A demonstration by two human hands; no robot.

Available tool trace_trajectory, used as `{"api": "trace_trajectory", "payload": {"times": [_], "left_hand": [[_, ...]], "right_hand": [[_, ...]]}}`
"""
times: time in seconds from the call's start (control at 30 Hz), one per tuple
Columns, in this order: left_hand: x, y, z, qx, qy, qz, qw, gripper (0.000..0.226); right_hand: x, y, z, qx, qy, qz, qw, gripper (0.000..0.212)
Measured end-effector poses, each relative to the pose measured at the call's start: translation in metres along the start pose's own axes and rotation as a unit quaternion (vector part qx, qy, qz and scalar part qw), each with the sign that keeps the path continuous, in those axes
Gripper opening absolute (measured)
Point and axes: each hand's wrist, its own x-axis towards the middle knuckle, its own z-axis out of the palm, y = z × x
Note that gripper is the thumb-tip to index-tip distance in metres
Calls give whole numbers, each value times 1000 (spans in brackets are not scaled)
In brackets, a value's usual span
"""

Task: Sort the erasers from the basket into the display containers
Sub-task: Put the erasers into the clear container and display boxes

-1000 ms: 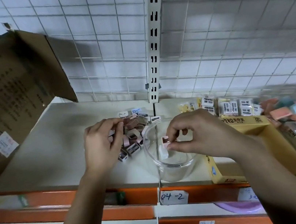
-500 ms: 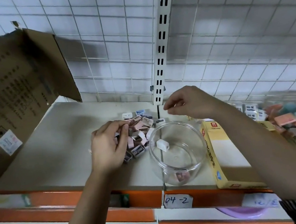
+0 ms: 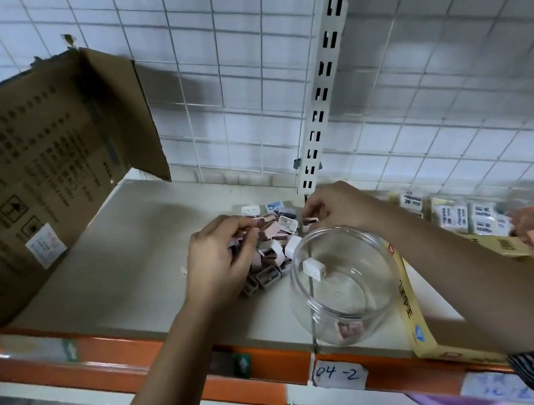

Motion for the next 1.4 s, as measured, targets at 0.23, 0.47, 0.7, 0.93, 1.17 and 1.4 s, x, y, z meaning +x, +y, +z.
{"api": "trace_trajectory", "payload": {"times": [0.23, 0.47, 0.7, 0.93, 1.17, 1.4], "left_hand": [[21, 7, 1, 40, -54, 65, 996, 17], [38, -3, -2, 45, -191, 59, 979, 17], [43, 0, 8, 83, -155, 29, 984, 11], [41, 6, 2, 27, -152, 16, 988, 14], [33, 75, -20, -159, -156, 104, 969, 14], [21, 77, 5, -94, -221, 226, 944, 18]], "right_hand": [[-32, 12, -19, 127, 105, 41, 985, 19], [-67, 9, -24, 188, 157, 68, 967, 15], [-80, 6, -17, 248, 177, 80, 949, 17], [-87, 0, -18, 250, 185, 81, 947, 18], [-116, -2, -16, 266, 242, 69, 930, 19], [-140, 1, -3, 247, 275, 23, 929, 17]]}}
